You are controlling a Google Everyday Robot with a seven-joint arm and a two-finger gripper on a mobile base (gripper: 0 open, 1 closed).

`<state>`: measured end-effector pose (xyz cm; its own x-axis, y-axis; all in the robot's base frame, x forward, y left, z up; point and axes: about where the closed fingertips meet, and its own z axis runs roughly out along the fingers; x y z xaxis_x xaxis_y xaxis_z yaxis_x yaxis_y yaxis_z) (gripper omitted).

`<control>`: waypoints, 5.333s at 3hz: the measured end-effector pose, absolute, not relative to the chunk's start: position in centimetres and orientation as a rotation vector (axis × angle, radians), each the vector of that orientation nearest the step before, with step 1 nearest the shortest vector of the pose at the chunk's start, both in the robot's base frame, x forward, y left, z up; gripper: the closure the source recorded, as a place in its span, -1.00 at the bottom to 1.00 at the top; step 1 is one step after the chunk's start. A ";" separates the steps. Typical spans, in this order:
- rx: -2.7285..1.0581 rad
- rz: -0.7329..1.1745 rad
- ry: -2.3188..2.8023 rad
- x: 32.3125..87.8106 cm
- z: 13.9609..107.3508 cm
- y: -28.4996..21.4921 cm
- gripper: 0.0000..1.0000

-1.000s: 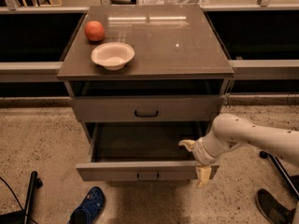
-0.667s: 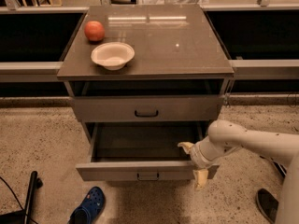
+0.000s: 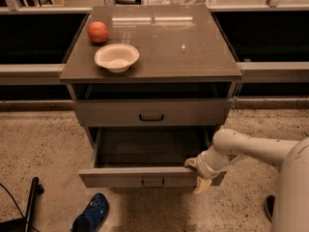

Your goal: Open middle drawer

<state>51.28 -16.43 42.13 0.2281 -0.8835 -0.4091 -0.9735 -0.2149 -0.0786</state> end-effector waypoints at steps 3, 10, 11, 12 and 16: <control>-2.254 0.435 1.794 48.1 43.8 -17.2 0.42; -2.144 0.235 1.748 56.9 48.0 -16.8 0.58; -2.102 0.272 1.795 56.7 43.8 -17.1 0.99; -2.118 0.383 1.826 55.1 39.7 -15.8 1.00; -2.209 0.779 1.843 48.1 38.8 -13.8 1.00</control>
Offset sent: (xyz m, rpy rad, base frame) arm -0.0449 -0.0080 0.0238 -0.0886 0.0876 0.0368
